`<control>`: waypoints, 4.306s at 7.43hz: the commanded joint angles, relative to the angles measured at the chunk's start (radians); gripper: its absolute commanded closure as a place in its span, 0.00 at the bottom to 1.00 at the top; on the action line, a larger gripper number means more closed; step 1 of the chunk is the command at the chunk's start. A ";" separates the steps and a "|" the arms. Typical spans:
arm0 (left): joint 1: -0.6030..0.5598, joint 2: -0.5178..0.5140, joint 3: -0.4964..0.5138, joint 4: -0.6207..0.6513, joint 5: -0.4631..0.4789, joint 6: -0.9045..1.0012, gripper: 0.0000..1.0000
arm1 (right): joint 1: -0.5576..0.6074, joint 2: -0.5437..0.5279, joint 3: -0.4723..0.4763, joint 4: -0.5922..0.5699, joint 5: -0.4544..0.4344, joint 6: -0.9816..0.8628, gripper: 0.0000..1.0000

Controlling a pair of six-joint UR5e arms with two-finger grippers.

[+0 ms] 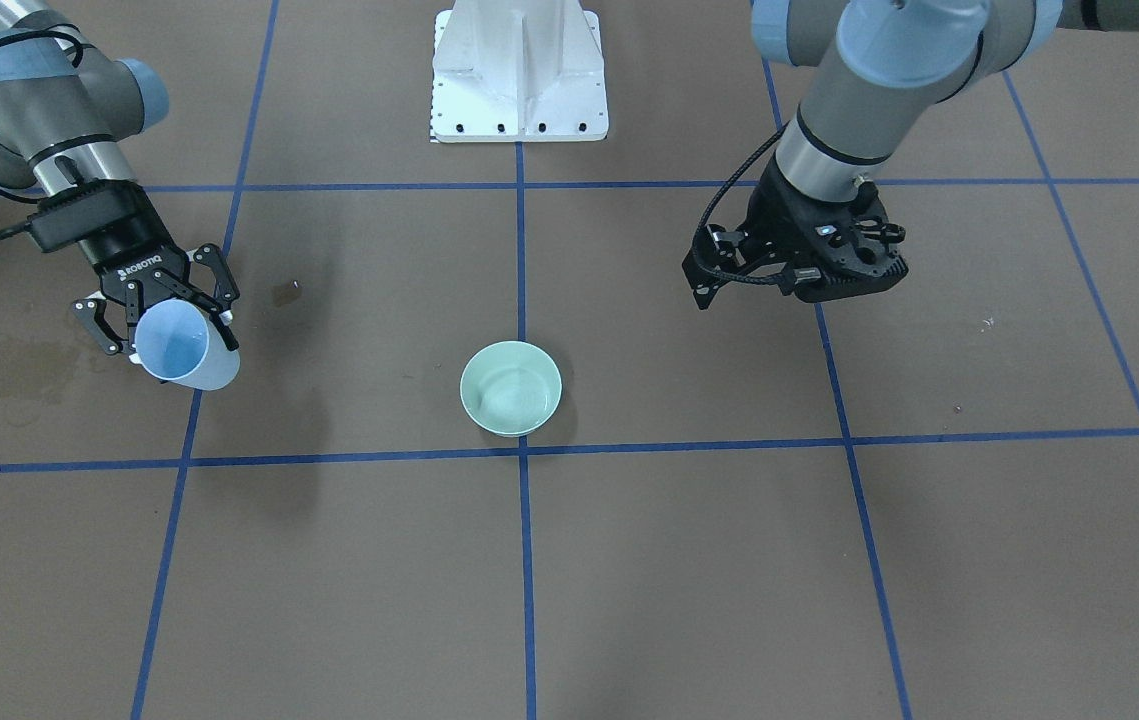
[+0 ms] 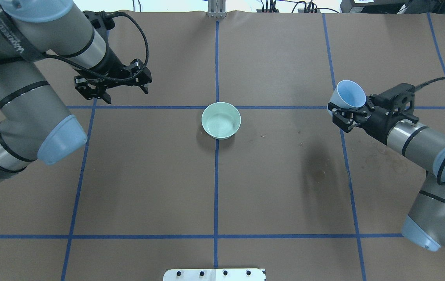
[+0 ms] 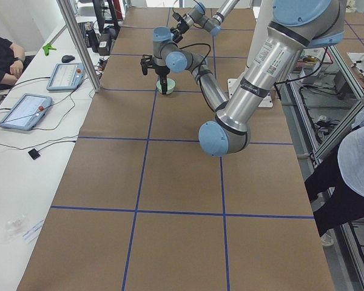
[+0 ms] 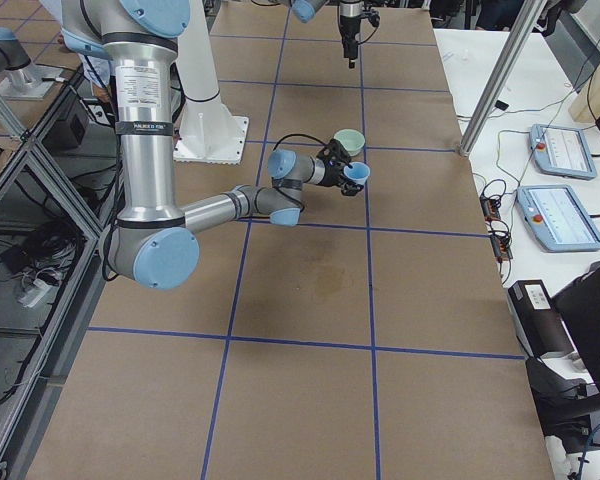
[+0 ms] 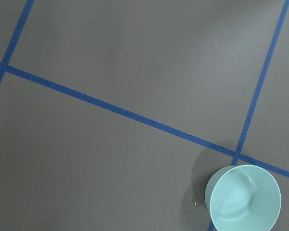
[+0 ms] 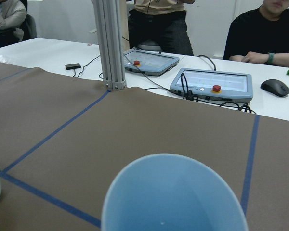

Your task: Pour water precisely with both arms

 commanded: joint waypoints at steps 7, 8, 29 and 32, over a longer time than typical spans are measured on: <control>-0.064 0.066 -0.012 -0.002 -0.006 0.155 0.00 | -0.076 0.346 -0.069 -0.263 0.087 -0.210 1.00; -0.065 0.080 -0.012 -0.005 -0.008 0.158 0.00 | -0.083 0.363 -0.065 -0.330 0.107 -0.214 1.00; -0.099 0.124 0.001 -0.009 -0.008 0.250 0.00 | -0.079 0.783 -0.221 -1.380 0.350 -0.679 1.00; -0.114 0.148 0.001 -0.009 -0.008 0.304 0.00 | -0.079 0.858 -0.318 -1.436 0.356 -0.712 1.00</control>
